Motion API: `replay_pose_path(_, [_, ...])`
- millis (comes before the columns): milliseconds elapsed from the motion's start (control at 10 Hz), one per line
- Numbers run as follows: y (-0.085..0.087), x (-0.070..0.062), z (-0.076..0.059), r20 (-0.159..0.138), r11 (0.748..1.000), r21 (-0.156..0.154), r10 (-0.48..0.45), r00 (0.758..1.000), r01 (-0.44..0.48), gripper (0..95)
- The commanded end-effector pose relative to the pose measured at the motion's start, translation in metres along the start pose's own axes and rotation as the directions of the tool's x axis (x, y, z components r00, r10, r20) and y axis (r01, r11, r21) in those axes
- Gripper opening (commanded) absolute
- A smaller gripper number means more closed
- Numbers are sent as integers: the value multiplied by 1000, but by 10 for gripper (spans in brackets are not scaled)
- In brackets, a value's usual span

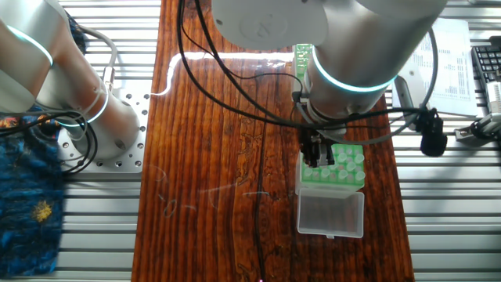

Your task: Transfer all large pipette tips from one holder to another

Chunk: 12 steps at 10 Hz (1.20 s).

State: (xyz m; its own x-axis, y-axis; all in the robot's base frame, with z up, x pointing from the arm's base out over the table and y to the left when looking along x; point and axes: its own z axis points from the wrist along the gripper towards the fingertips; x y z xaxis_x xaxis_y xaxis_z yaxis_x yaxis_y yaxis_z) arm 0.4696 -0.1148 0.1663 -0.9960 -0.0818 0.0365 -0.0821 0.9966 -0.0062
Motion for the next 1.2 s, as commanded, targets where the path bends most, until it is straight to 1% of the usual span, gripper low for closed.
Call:
replay_pose_path(100, [0, 1, 0, 1, 1000, 2, -2, 1000, 2, 190])
replay_pose_path(200, [0, 1, 0, 6, 1000, 3, -6, 1000, 5, 190])
replay_pose_path(300, [1, 1, 0, 0, 1000, 3, -7, 1000, 7, 190])
replay_pose_path(500, [1, 3, 2, 1, 1000, 4, -10, 1000, 10, 190])
replay_pose_path(700, [3, 2, 4, -3, 1000, 7, -5, 1000, 6, 190])
replay_pose_path(1200, [4, 1, 8, -1, 1000, 9, -4, 1000, 4, 190])
